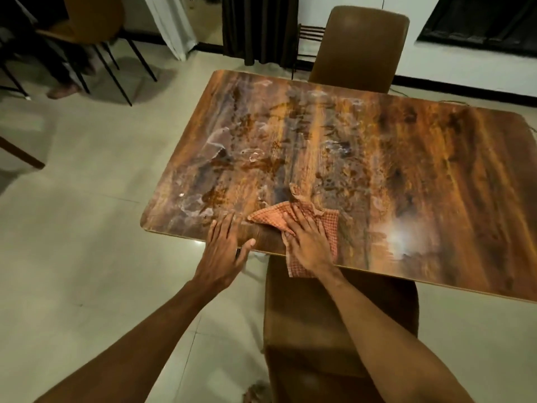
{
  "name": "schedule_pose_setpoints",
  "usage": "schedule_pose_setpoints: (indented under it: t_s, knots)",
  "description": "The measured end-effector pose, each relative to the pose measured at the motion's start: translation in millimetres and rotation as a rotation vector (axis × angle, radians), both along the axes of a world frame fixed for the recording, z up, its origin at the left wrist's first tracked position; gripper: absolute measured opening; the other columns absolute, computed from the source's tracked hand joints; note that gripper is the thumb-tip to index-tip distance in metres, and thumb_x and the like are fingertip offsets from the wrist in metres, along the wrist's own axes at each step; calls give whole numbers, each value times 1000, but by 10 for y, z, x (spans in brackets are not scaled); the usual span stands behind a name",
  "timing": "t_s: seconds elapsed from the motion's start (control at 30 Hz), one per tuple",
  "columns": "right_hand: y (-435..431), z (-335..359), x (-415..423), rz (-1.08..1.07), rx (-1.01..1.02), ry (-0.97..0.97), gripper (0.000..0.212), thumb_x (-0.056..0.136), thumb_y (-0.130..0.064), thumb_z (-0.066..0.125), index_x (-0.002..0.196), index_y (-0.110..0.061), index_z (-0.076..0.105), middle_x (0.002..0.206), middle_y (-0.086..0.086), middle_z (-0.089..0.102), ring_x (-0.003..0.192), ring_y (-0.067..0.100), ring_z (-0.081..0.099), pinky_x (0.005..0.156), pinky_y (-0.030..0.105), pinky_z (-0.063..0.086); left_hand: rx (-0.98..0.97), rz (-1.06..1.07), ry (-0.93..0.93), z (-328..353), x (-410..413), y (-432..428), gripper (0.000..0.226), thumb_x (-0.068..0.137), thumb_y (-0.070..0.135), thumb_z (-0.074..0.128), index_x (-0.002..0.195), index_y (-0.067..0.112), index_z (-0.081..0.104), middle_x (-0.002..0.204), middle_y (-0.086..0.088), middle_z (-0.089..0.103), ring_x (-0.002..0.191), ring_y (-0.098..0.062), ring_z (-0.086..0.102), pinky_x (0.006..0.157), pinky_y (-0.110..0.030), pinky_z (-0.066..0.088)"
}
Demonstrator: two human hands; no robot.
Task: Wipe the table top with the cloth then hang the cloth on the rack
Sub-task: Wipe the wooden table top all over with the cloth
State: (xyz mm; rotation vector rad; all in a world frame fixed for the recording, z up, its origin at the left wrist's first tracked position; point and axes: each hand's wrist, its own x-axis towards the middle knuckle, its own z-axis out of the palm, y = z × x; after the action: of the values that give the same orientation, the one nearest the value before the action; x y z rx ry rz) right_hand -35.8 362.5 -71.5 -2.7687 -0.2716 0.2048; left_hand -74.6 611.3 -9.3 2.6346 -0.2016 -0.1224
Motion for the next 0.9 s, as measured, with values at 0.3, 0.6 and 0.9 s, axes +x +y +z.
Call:
schedule_pose_setpoints:
  t_s: [0.3,0.6,0.9]
  knots:
    - [903,8,440,-187,-12,4,65,108,-42,38,164,-30,10,172,4,5,159,28,-1,127,56,4,-41,-7,22,-22,470,563,74,100,62,24,159,18,17,167,-7,16,155,-23,10,124,-37,-3]
    - [569,-18,936,-477,-77,-36,58,108,-43,35,163,-27,24,172,5,10,158,30,7,127,56,4,34,0,25,109,1242,987,69,102,56,35,159,20,21,166,-5,22,153,-28,20,117,-34,-6]
    - [1724,-25,908,-165,10,-15,56,109,-45,29,163,-32,19,173,-2,8,158,25,11,128,51,4,5,-105,111,-11,1569,1190,70,99,59,29,159,24,18,167,-2,18,154,-23,16,125,-40,0]
